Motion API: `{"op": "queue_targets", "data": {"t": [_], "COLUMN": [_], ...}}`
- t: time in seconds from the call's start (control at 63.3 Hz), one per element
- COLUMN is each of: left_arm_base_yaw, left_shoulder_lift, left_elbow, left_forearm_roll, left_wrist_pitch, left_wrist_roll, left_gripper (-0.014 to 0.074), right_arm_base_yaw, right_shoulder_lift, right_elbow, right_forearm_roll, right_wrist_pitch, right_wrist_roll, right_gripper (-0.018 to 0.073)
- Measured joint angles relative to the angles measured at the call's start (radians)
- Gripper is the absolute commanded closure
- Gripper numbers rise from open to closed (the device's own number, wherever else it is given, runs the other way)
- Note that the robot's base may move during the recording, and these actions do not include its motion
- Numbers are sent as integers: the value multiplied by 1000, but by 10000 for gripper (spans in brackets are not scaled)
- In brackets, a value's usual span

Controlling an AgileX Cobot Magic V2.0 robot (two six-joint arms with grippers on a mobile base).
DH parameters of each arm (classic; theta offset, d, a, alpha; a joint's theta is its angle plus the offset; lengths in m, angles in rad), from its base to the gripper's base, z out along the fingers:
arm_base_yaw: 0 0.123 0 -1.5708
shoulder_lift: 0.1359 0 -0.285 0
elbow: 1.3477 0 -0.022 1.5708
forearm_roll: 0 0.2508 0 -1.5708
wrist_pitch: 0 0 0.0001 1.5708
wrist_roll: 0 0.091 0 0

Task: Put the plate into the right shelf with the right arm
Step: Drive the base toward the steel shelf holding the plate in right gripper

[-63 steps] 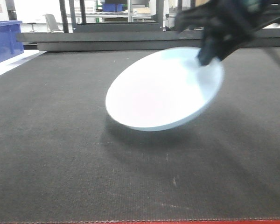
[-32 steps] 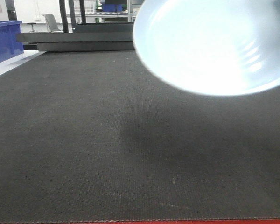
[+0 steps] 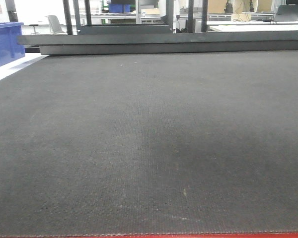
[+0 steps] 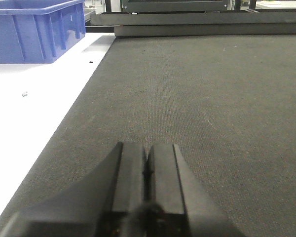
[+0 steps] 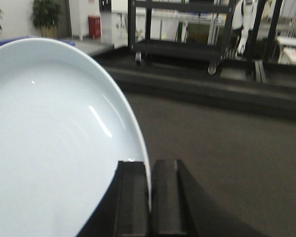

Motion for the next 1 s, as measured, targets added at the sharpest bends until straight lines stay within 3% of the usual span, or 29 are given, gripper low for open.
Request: {"op": "queue_targets", "data": {"t": [0.995], "left_arm_base_yaw": [0], "left_shoulder_lift": [0], "left_elbow": [0], "left_forearm_roll": [0], "left_wrist_pitch": [0], "left_wrist_roll": [0], "left_gripper": [643], "right_arm_base_yaw": [0], "right_shoulder_lift": [-40], "right_elbow": [0], "right_forearm_roll": [-2], "right_wrist_pitch": [-4], "right_wrist_roll": [-4], "right_gripper": [531]}}
